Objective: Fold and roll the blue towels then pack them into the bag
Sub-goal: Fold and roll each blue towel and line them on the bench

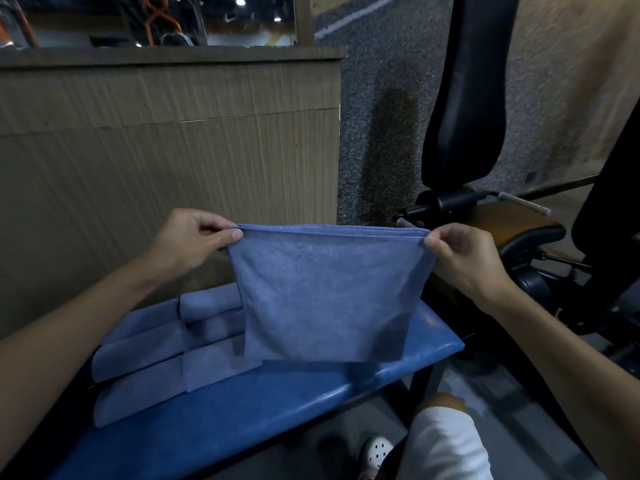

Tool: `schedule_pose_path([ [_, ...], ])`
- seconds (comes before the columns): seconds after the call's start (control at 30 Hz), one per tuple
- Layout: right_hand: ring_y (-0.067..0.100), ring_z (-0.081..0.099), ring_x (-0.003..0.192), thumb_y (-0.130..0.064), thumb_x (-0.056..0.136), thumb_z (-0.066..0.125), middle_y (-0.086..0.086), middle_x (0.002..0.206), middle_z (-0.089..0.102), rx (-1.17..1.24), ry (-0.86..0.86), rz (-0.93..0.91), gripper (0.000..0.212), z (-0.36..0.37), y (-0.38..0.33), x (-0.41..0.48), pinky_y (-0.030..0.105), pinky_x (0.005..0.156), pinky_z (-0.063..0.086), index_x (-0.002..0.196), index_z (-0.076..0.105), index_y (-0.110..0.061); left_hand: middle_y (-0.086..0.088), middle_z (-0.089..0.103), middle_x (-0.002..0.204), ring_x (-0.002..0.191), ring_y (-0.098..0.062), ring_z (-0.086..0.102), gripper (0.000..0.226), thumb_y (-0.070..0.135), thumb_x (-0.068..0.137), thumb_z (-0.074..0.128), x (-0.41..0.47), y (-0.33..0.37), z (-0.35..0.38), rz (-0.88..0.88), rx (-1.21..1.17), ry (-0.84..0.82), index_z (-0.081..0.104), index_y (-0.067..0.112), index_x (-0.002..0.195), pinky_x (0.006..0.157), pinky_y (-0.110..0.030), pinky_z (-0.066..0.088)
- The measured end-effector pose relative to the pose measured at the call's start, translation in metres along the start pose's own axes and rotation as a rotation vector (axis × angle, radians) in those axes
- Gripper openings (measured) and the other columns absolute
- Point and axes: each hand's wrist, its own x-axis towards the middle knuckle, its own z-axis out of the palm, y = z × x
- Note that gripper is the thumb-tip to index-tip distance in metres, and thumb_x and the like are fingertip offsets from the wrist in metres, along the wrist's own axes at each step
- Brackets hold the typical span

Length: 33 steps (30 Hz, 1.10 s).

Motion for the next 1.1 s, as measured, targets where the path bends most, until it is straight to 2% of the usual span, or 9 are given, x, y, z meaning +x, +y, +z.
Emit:
schedule_pose_path([
  [0.13,0.013,0.055,0.072,-0.025,0.096,0.059,0.006,0.077,0.063,0.119,0.026,0.049,0.020,0.003,-0.004,0.001,0.035,0.065,0.044,0.085,0.066,-0.009,0.014,0.071,0.064,0.059,0.004,0.063,0.036,0.002,0.086,0.068,0.000,-0.004,0.006,-0.013,-0.037,0.026,0.076,0.032,0.067,0.064,-0.008,0.050],
  [0.23,0.016,0.055,0.074,-0.026,0.094,0.061,0.011,0.078,0.064,0.201,0.051,0.067,0.024,0.006,-0.011,0.000,0.037,0.068,0.045,0.086,0.068,-0.004,0.011,0.070,0.062,0.057,0.004,0.060,0.025,0.001,0.085,0.069,-0.002,-0.004,0.012,-0.027,-0.093,0.062,0.074,0.021,0.072,0.061,-0.009,0.050],
  [0.37,0.007,0.051,0.063,-0.024,0.092,0.065,0.000,0.065,0.060,0.236,0.080,0.110,0.025,0.004,-0.017,0.002,0.027,0.060,0.042,0.080,0.068,-0.003,0.010,0.072,0.065,0.060,0.003,0.062,0.015,0.001,0.084,0.071,-0.003,-0.003,0.015,-0.029,-0.119,0.078,0.071,0.016,0.080,0.064,-0.009,0.052],
  [0.47,0.006,0.052,0.060,-0.021,0.091,0.066,0.003,0.067,0.061,0.185,0.091,0.085,0.022,0.000,-0.019,0.002,0.020,0.055,0.043,0.077,0.067,-0.005,0.009,0.073,0.068,0.063,0.002,0.064,0.014,0.001,0.083,0.071,-0.003,-0.002,0.014,-0.033,-0.129,0.069,0.071,0.014,0.081,0.066,-0.010,0.052],
  [0.63,0.015,0.058,0.070,-0.020,0.087,0.070,0.011,0.075,0.065,0.192,0.111,0.067,0.018,-0.005,-0.019,0.002,0.029,0.064,0.049,0.075,0.066,-0.006,0.010,0.072,0.067,0.062,0.002,0.064,0.018,-0.004,0.084,0.069,-0.001,-0.002,0.012,-0.008,-0.124,0.079,0.070,0.014,0.081,0.067,-0.010,0.053],
  [0.73,0.016,0.058,0.070,-0.020,0.086,0.072,0.012,0.076,0.064,0.197,0.132,0.070,0.019,-0.006,-0.018,0.003,0.030,0.065,0.049,0.076,0.063,-0.006,0.012,0.072,0.068,0.064,0.003,0.063,0.019,-0.002,0.083,0.071,0.001,-0.001,0.012,0.014,-0.103,0.096,0.070,0.016,0.081,0.068,-0.009,0.051],
  [0.9,0.010,0.052,0.069,-0.020,0.089,0.068,0.006,0.072,0.059,0.214,0.136,0.057,0.019,-0.007,-0.017,0.003,0.021,0.059,0.044,0.078,0.061,-0.006,0.015,0.072,0.079,0.074,0.005,0.064,0.022,-0.004,0.082,0.071,0.004,0.001,0.013,0.042,-0.091,0.103,0.071,0.018,0.079,0.076,-0.008,0.050],
  [1.0,0.008,0.051,0.071,-0.013,0.092,0.063,0.005,0.075,0.058,0.194,0.098,0.031,0.013,-0.009,-0.017,0.005,0.017,0.061,0.042,0.084,0.064,-0.003,0.020,0.072,0.073,0.068,0.006,0.064,0.022,-0.001,0.083,0.072,0.005,0.001,0.014,-0.006,-0.078,0.107,0.071,0.020,0.078,0.071,-0.007,0.051],
  [1.1,0.009,0.051,0.074,-0.007,0.095,0.057,0.006,0.082,0.059,0.145,0.062,0.025,0.009,-0.010,-0.014,0.008,0.013,0.061,0.044,0.096,0.065,-0.003,0.014,0.071,0.066,0.061,0.003,0.062,0.020,0.000,0.083,0.072,0.006,0.001,0.014,-0.006,-0.046,0.123,0.071,0.019,0.079,0.064,-0.008,0.050],
])
